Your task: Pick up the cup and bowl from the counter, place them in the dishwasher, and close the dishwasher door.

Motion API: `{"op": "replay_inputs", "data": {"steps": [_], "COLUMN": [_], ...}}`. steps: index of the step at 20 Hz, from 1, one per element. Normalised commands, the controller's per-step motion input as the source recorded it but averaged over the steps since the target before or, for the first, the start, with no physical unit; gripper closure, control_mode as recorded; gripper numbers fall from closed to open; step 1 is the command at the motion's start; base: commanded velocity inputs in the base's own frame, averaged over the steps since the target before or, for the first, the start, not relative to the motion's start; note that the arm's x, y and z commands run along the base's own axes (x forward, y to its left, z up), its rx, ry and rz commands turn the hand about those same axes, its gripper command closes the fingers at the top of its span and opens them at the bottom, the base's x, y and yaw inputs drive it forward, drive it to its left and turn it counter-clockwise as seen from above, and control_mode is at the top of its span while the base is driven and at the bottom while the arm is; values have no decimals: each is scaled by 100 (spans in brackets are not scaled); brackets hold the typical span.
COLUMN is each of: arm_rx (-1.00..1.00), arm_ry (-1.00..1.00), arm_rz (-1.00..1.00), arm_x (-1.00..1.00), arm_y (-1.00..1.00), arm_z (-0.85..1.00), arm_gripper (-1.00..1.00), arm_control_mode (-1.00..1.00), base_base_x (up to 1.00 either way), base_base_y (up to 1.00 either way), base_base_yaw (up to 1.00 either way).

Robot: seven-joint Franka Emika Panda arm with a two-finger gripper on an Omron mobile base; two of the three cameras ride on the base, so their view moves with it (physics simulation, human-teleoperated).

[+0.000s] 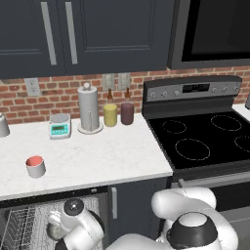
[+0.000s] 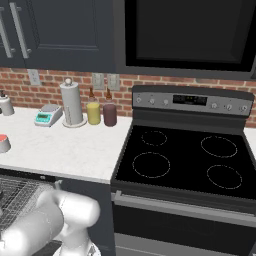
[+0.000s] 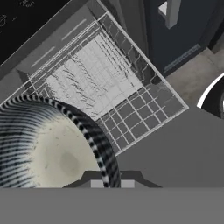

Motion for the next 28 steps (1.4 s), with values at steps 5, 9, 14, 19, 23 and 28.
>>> {"op": "replay_inputs", "data": {"steps": [5, 9, 14, 19, 23, 28], "arm_rx": [-3, 0, 0, 0, 0, 0], "arm_ry": [4, 5, 7, 5, 4, 3], "arm_rz": [-19, -2, 0, 0, 0, 0], "arm_x": [55, 39, 15, 5, 17, 23], "arm_y": [18, 0, 0, 0, 0, 0], "arm_z": [-13, -23, -40, -46, -51, -53], "arm_gripper": [100, 100, 100, 100, 100, 100], "arm_control_mode": [-100, -100, -100, -100, -100, -100], "base_base_x": [0, 0, 0, 0, 0, 0], "base_base_y": [0, 0, 0, 0, 0, 0], "base_base_yaw": [0, 0, 0, 0, 0, 0]}}
